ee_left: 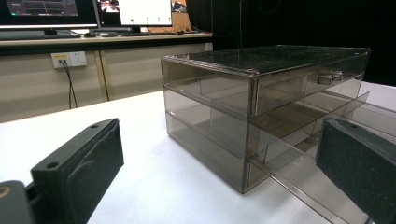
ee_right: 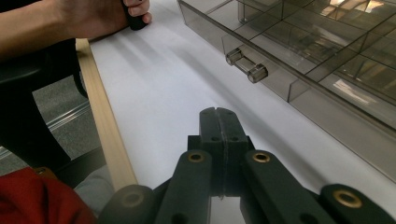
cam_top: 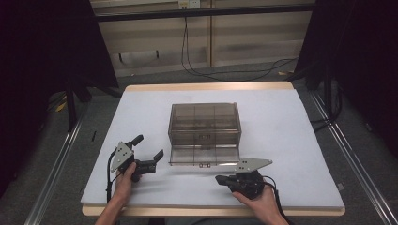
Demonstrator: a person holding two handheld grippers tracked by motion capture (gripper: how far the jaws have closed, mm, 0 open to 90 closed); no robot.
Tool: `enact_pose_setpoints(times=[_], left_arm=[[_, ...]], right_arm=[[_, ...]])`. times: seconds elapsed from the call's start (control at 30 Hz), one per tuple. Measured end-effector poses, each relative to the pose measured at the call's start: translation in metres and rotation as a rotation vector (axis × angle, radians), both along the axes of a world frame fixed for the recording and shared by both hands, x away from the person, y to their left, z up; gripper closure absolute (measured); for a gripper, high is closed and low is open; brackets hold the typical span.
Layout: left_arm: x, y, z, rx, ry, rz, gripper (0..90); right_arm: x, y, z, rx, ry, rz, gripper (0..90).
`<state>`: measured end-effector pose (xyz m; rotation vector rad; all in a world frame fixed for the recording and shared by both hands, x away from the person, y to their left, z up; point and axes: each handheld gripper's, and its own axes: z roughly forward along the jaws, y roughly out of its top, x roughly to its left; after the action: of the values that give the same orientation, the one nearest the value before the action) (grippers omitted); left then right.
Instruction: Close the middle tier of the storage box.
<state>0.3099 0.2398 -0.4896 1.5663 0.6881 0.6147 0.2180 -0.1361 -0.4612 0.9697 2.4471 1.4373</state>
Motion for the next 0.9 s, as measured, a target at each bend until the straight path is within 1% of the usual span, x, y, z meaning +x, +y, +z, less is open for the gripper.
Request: enact_pose_setpoints(times=[0.07, 0.17, 0.33, 0.37, 0.43, 0.47, 0.57, 0.63, 0.67, 0.77, 0.8, 0.83, 0.9], left_arm=[[0.000, 0.000, 0.000, 0.002, 0.002, 0.006, 0.9], [0.000, 0.000, 0.000, 0.000, 0.000, 0.000, 0.9], [0.000, 0.000, 0.000, 0.001, 0.002, 0.005, 0.8], [0.000, -0.001, 0.000, -0.012, 0.004, 0.007, 0.8], [0.000, 0.000, 0.000, 0.001, 0.001, 0.005, 0.9], [0.000, -0.001, 0.000, -0.010, 0.003, 0.007, 0.9], [0.000, -0.001, 0.000, -0.014, 0.003, 0.006, 0.9], [0.000, 0.000, 0.000, -0.002, 0.000, -0.001, 0.9], [0.000, -0.001, 0.000, -0.013, 0.003, 0.007, 0.9], [0.000, -0.001, 0.000, -0.014, 0.002, 0.002, 0.9], [0.000, 0.000, 0.000, 0.000, 0.000, 0.000, 0.8], [0.000, -0.001, 0.000, -0.011, 0.002, 0.007, 0.9], [0.000, -0.001, 0.000, -0.012, 0.003, 0.008, 0.9]], right_arm=[[0.001, 0.002, 0.000, -0.003, 0.004, 0.001, 90.0], [0.004, 0.006, -0.002, -0.015, 0.009, 0.008, 90.0], [0.010, 0.012, 0.000, -0.019, 0.002, 0.018, 90.0], [0.011, 0.013, 0.000, -0.019, 0.001, 0.022, 90.0], [0.014, 0.016, 0.001, -0.019, 0.002, 0.027, 90.0], [0.015, 0.018, 0.002, -0.018, 0.002, 0.028, 90.0], [0.017, 0.021, 0.002, -0.024, 0.003, 0.034, 90.0], [0.018, 0.023, 0.002, -0.031, 0.006, 0.038, 90.0], [0.019, 0.023, 0.002, -0.034, 0.003, 0.044, 90.0], [0.022, 0.026, 0.004, -0.045, -0.004, 0.049, 90.0], [0.023, 0.027, 0.005, -0.044, -0.003, 0.051, 90.0], [0.023, 0.027, 0.005, -0.045, -0.007, 0.053, 90.0], [0.024, 0.029, 0.005, -0.045, -0.010, 0.056, 90.0]])
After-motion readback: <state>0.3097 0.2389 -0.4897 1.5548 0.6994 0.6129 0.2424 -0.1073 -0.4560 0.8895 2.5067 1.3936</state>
